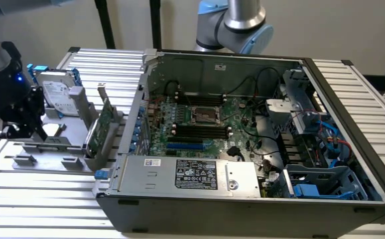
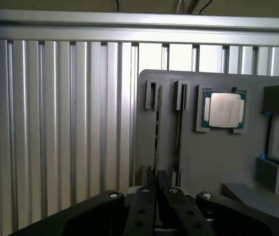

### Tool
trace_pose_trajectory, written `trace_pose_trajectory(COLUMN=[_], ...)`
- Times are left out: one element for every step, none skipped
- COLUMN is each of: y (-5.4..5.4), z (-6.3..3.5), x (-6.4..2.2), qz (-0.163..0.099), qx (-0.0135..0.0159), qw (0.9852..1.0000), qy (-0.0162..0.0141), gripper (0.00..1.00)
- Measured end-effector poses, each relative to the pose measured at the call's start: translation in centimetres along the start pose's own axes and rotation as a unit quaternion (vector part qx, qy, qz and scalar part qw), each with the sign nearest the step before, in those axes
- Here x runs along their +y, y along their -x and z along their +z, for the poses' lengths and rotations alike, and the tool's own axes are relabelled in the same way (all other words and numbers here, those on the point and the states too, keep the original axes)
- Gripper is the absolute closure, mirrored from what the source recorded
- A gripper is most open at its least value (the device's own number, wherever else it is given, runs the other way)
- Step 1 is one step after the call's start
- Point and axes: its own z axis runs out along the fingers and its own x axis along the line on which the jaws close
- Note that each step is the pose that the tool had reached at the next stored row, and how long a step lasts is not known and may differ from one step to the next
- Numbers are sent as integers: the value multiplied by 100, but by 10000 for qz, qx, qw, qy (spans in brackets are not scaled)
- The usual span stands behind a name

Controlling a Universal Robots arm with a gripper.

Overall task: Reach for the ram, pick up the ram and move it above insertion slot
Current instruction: 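Pick up the ram and move it above insertion slot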

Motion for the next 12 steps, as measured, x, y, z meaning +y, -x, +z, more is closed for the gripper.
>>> trace_pose_trajectory(y=[0, 1, 2, 2, 3, 3, 4, 4, 5, 5, 6, 7], z=[-45, -90, -135, -183, -229, -273, -319, -364, -409, -455, -500, -548], x=[-26, -53, -79, -107, -135, -161, -188, -215, -242, -270, -297, -326], qz=[-2, -4, -7, -9, -12, -14, -16, -19, -21, -23, -25, -27], qx=[-1, -3, -4, -5, -7, -8, -9, -11, -13, -14, -16, -18], qw=[10000, 10000, 10000, 10000, 10000, 10000, 10000, 10000, 10000, 10000, 10000, 10000], qy=[-1, -1, 0, 0, 0, 0, 1, 1, 0, 1, 0, 1], gripper=[87, 87, 87, 87, 87, 87, 87, 87, 87, 87, 87, 87])
